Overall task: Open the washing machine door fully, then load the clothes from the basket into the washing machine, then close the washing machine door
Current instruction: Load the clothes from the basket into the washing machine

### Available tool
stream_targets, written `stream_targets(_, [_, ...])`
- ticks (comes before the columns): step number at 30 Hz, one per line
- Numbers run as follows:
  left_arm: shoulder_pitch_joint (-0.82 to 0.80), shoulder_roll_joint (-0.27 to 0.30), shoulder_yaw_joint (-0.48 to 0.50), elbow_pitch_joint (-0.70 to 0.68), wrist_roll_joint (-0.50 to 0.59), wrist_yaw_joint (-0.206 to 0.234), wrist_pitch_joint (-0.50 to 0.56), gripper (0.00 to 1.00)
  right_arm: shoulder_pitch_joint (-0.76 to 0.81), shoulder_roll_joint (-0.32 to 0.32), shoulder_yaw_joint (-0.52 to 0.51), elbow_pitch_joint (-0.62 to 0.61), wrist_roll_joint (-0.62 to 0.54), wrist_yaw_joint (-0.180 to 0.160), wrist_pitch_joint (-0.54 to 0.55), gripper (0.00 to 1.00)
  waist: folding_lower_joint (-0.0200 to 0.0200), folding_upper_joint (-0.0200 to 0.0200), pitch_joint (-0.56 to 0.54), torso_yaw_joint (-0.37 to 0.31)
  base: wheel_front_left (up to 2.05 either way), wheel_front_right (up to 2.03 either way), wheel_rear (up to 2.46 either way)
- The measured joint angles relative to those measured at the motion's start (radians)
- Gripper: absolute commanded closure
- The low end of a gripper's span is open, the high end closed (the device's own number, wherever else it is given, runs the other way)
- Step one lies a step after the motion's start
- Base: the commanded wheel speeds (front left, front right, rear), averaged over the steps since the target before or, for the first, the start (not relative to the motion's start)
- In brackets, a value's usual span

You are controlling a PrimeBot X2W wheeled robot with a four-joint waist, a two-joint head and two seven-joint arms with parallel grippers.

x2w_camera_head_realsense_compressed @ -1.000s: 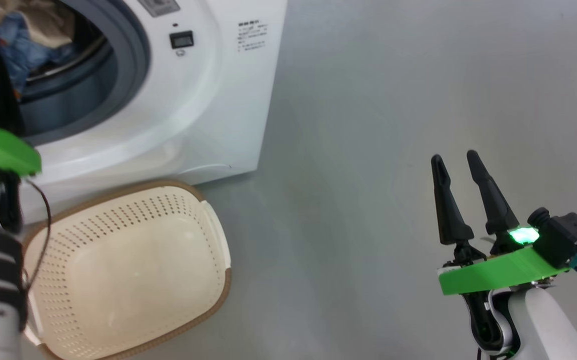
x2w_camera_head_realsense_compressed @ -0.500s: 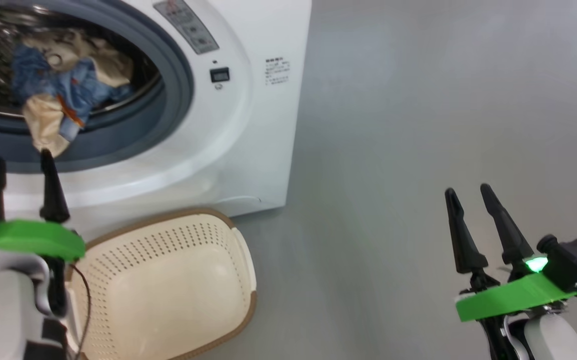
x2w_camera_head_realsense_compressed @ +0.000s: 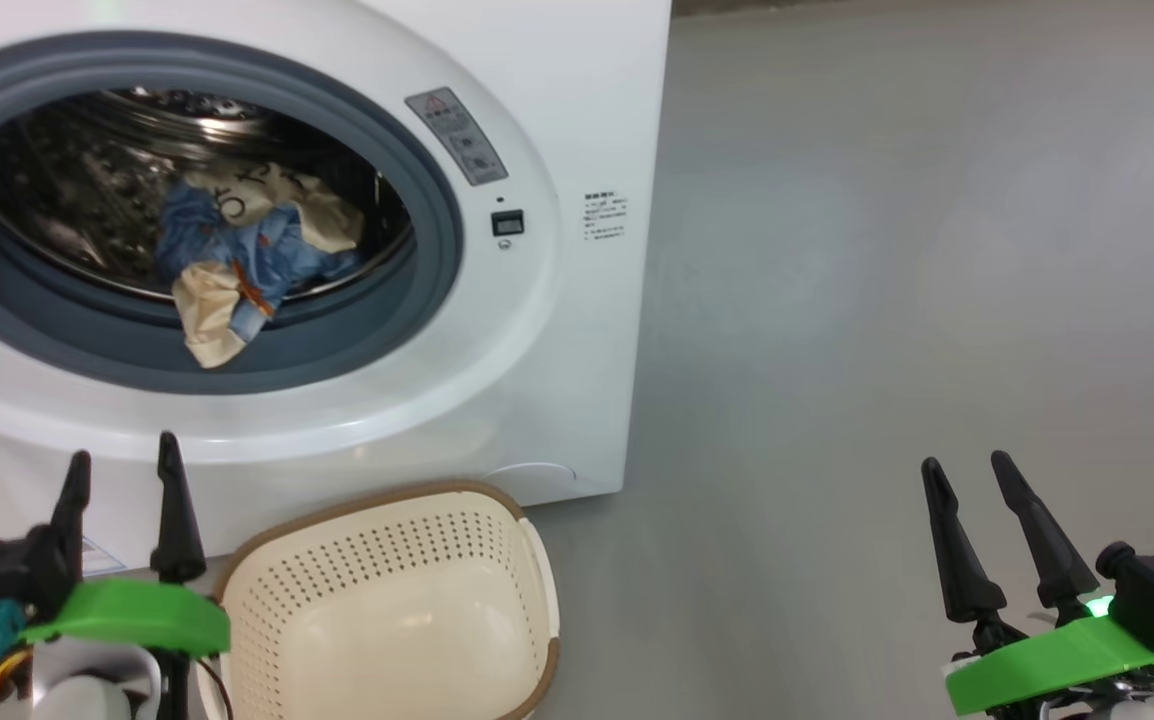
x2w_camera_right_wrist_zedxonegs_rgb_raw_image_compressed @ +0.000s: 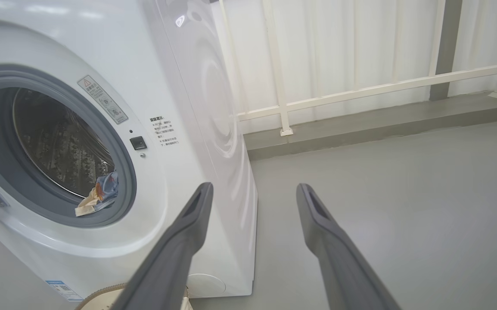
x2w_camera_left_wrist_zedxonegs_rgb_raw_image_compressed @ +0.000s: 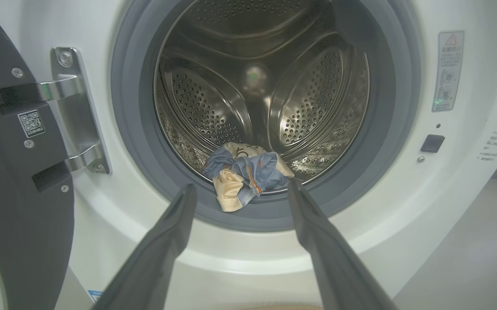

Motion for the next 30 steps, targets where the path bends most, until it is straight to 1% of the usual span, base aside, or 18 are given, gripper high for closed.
stream_targets(11, [0.161, -0.002, -0.002, -0.113, 0.004, -0.002, 0.0, 0.0, 0.044, -0.011, -0.005, -0.002, 0.0, 0.0, 0.0, 0.0, 0.0, 0.0, -0.061, 0.034, 0.0, 0.0, 0.0])
stream_targets(15, [0.228, -0.005, 0.004, -0.166, 0.003, -0.006, 0.0, 0.0, 0.044, -0.019, -0.008, -0.003, 0.0, 0.0, 0.0, 0.0, 0.0002, 0.0, -0.067, 0.032, 0.0, 0.0, 0.0])
stream_targets(21, [0.304, -0.028, 0.017, -0.228, 0.003, -0.006, 0.0, 0.0, 0.046, -0.019, -0.011, -0.005, 0.0, 0.0, 0.0, 0.0, 0.0002, 0.0, -0.074, 0.027, 0.0, 0.0, 0.0])
stream_targets(30, [0.345, -0.046, 0.033, -0.272, 0.003, -0.006, 0.0, 0.0, 0.046, -0.019, -0.012, -0.005, 0.0, 0.0, 0.0, 0.0, 0.0001, 0.0, -0.081, 0.02, 0.0, 0.0, 0.0])
